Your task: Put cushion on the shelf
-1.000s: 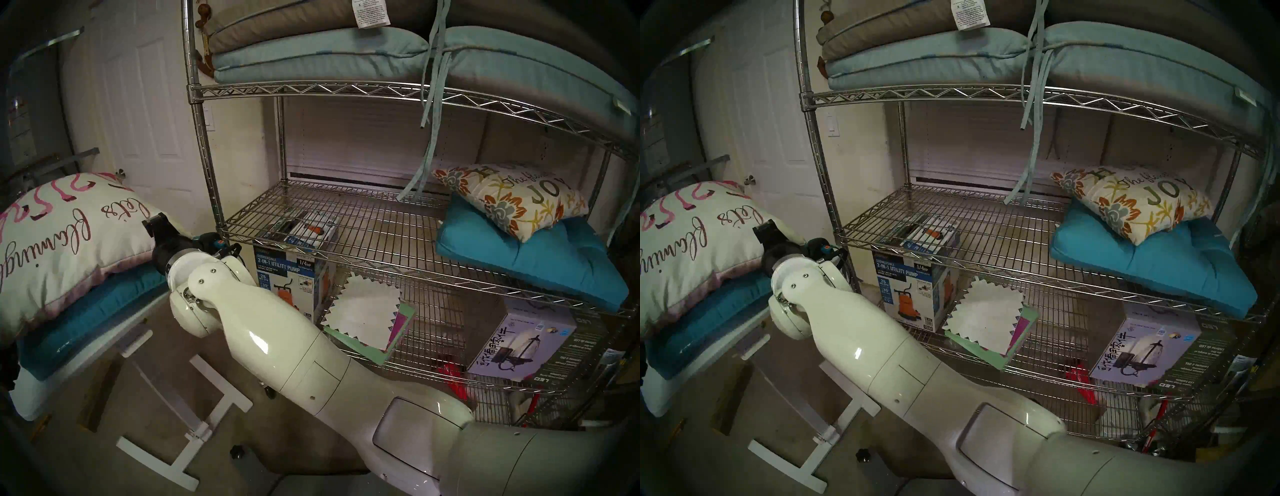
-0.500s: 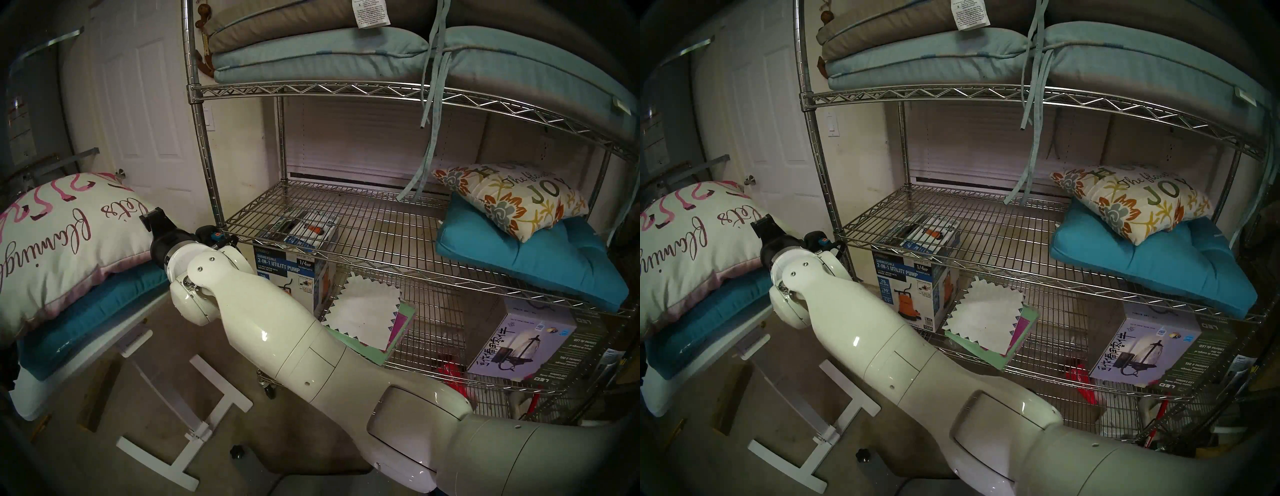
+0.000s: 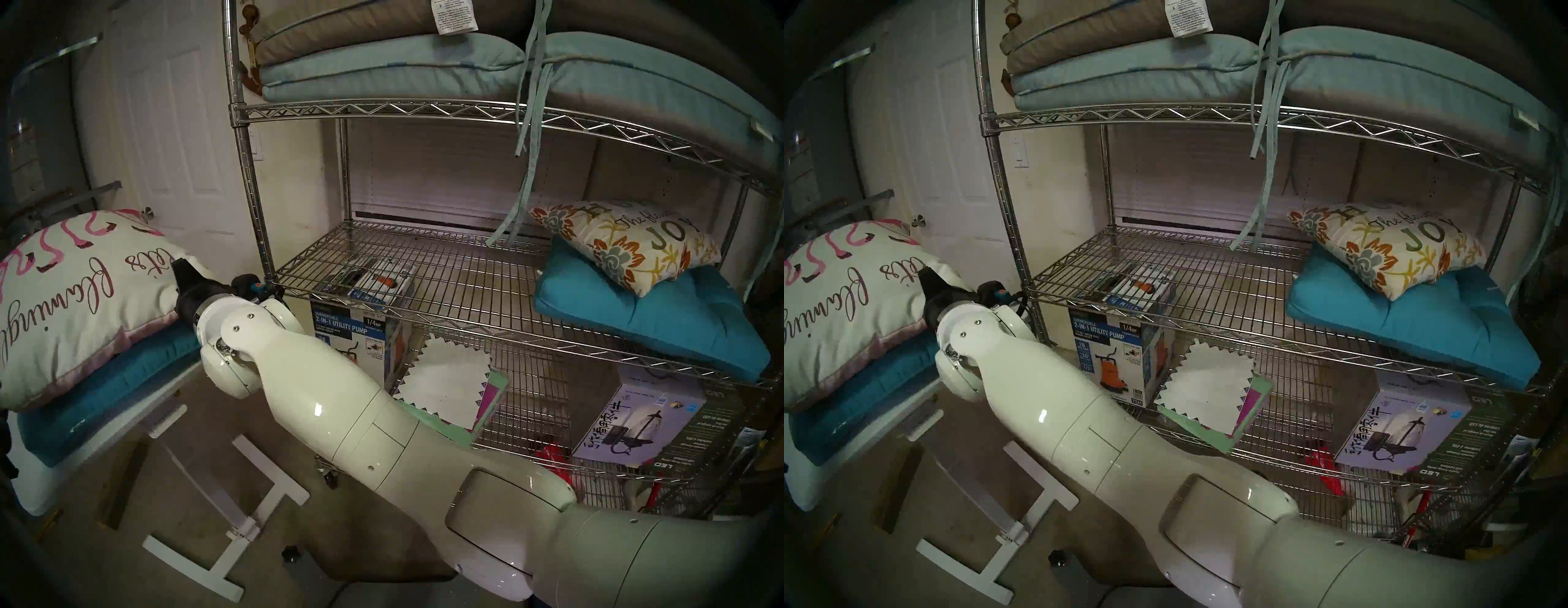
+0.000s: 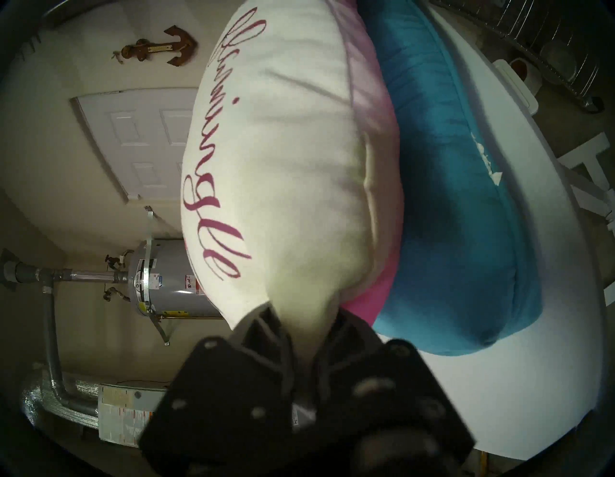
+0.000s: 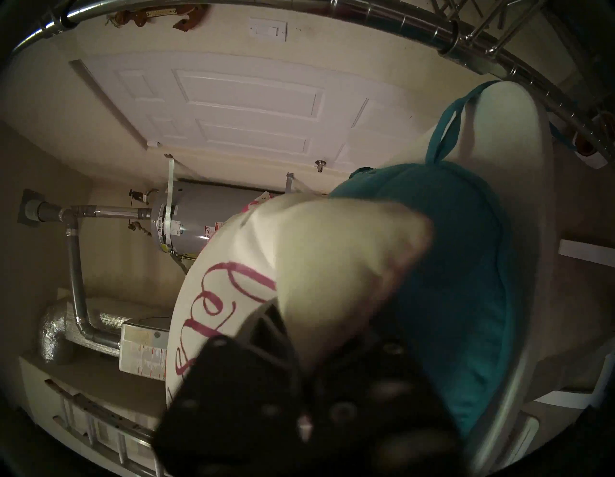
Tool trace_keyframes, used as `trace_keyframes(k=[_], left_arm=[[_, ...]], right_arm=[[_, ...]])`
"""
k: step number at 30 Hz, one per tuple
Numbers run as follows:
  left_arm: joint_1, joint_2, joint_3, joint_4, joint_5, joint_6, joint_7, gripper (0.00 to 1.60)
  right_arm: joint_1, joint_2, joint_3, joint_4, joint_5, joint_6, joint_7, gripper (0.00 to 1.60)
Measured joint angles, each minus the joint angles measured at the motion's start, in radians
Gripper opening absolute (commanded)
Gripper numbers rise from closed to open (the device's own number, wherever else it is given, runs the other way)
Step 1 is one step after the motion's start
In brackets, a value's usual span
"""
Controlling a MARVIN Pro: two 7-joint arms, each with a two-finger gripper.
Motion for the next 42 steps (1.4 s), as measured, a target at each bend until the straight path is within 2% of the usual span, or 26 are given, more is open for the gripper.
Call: trace_keyframes(k=[8, 17, 27, 42], left_arm=[[-0.003, -0.016, 0.000, 0.000, -0.013, -0.023, 0.003, 0.00], [-0.002, -0.009, -0.001, 0.003, -0.074, -0.096, 0.002, 0.00], [-0.004, 0.021, 0.000, 0.008, -0.164, -0.188, 0.001, 0.00], [-0.024, 0.091, -0.005, 0.010, -0.290, -0.272, -0.014, 0.00]], right_arm=[[-0.001, -0.003, -0.012, -0.005, -0.018, -0.028, -0.018, 0.00], [-0.013, 0.002, -0.026, -0.050, -0.039, -0.063, -0.072, 0.00], [-0.052, 0.034, -0.034, -0.155, -0.071, -0.114, -0.137, 0.00], [-0.096, 0.100, -0.034, -0.305, -0.131, -0.189, -0.226, 0.00]])
